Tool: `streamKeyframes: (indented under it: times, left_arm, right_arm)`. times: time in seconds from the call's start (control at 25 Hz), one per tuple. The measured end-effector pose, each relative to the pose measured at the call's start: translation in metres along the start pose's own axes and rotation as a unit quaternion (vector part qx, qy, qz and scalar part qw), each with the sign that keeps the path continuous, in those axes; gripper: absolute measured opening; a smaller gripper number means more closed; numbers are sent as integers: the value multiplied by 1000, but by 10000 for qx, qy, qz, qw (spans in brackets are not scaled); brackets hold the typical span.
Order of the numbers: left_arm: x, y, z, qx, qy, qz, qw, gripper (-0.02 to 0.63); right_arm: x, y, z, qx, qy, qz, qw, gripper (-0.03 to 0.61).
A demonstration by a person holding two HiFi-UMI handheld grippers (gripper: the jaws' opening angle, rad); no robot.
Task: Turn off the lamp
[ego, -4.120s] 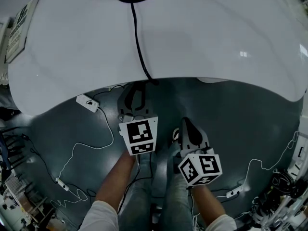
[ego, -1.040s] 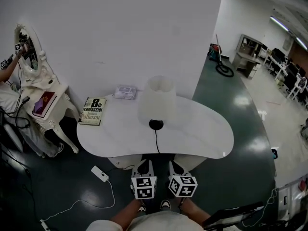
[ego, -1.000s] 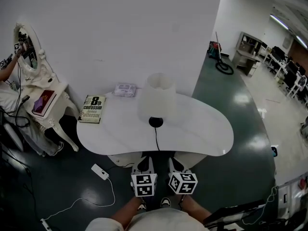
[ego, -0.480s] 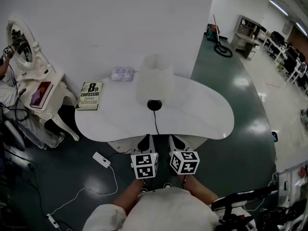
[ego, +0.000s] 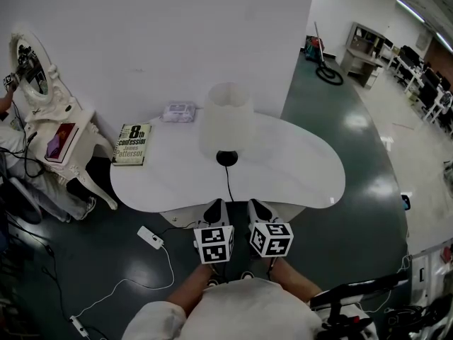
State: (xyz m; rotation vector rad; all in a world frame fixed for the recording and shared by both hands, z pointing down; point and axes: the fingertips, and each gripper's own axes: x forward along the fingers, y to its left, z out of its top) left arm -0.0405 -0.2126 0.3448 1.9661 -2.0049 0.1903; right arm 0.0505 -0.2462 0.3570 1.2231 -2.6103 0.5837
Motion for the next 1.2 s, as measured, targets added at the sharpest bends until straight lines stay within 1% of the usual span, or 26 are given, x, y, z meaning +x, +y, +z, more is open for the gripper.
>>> streamKeyframes:
  times: [0.44,1.2]
  left_arm:
    - [1,-1,-2,-18,5,28,10000,8]
    - [-4,-10,-9,-15,83,46,10000,8]
  right_arm:
    - [-1,1,0,-141,0,-13,9999,0]
    - [-11,-8,-8,-75,64,-84,9999,-1]
